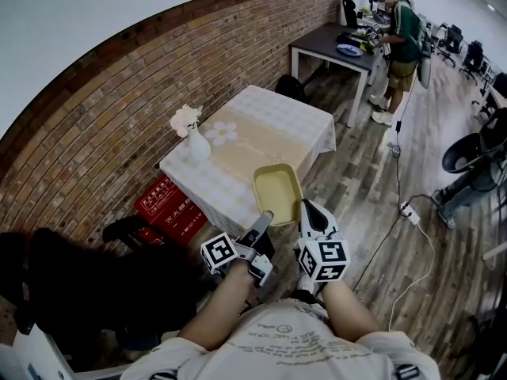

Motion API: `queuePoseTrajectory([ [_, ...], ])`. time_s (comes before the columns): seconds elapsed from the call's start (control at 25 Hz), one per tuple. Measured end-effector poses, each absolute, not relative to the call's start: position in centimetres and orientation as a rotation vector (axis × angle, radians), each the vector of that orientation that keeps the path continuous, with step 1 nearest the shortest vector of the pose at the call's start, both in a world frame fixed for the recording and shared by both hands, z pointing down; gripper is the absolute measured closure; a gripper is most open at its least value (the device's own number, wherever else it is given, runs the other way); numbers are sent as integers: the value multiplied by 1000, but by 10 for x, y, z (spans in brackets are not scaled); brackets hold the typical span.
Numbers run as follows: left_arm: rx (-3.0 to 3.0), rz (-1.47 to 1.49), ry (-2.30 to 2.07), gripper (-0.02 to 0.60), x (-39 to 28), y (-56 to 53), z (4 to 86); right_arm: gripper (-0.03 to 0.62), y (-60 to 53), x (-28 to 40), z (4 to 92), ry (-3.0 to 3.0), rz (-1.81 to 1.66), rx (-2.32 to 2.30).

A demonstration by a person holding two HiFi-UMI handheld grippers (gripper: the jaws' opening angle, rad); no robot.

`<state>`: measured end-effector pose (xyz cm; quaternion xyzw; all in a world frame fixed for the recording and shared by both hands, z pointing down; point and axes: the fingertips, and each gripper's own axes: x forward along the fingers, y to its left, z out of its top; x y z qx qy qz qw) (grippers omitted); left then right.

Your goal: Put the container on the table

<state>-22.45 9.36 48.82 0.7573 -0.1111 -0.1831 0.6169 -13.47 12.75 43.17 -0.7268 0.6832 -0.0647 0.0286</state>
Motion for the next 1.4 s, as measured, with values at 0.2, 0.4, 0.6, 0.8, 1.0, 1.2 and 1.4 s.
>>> queuePoseTrajectory([
  [0.2,1732,-411,-260,353,-189,77,491,592,111,-99,434,2112,-217,-2244],
  [0.4,1730,-412,-282,353,-156,61,494,592,94,-63,432,2119,-224,-2231],
  [0.6,1724,-437,-292,353,-118,44,491,592,76,-27,433,2148,-231,-2200],
  [0.8,1732,-428,-330,353,-81,21,496,592,55,10,431,2173,-226,-2179],
  [1.0,1722,-477,-298,353,-41,10,486,592,45,46,433,2190,-227,-2173],
  [1.2,1726,-449,-309,353,-16,3,491,592,36,73,433,2171,-238,-2181],
  [1.4,1711,-454,-323,353,-9,-7,496,592,30,83,443,2176,-269,-2180],
])
